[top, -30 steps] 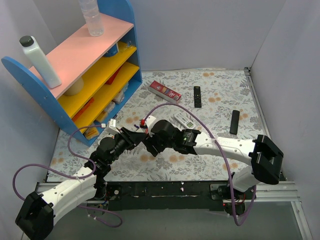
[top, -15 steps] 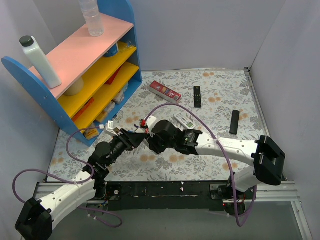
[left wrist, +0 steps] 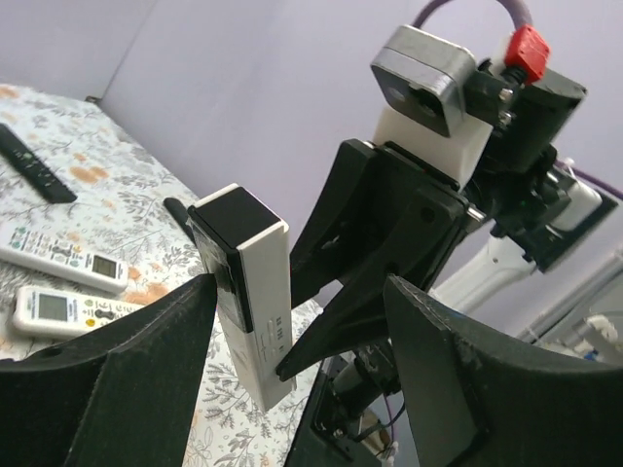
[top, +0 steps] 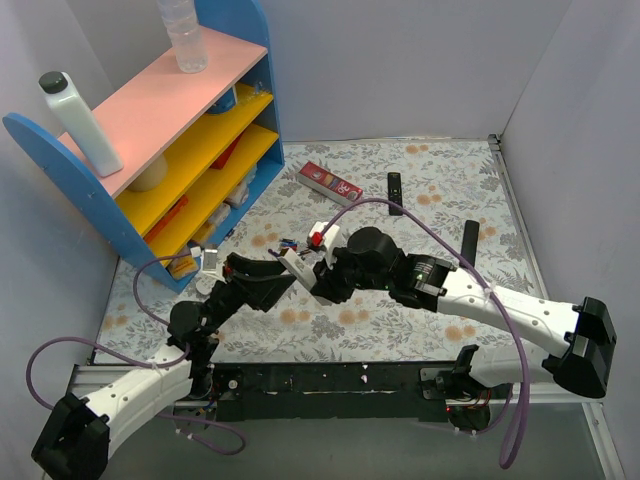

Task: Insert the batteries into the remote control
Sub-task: Adjust the remote control, then remove the battery cover from the remote control.

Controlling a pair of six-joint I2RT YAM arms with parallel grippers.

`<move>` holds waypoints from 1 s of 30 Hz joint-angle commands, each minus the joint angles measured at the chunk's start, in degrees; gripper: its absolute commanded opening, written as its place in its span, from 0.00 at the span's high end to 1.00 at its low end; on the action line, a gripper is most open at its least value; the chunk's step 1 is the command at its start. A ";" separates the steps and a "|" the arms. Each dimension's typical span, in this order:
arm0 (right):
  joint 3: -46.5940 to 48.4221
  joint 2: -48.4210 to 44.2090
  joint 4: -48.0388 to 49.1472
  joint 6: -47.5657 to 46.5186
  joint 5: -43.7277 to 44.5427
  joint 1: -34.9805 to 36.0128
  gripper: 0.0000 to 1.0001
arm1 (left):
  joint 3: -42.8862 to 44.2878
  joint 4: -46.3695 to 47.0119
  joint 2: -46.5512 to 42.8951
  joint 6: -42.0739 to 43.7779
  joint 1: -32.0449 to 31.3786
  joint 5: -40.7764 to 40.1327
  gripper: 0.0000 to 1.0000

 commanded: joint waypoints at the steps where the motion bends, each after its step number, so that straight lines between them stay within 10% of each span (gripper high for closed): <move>1: -0.98 -3.06 -3.33 -4.16 -6.26 0.15 0.92 | -9.05 13.43 3.60 4.59 0.33 8.15 0.31; 13: -0.89 -5.17 -5.01 -8.82 -13.91 0.06 0.93 | -8.79 22.40 9.84 8.64 0.33 17.73 0.63; 30: -0.63 -6.32 -3.95 -10.40 -17.61 -0.29 0.98 | -7.38 21.70 17.66 11.10 0.24 19.94 0.32</move>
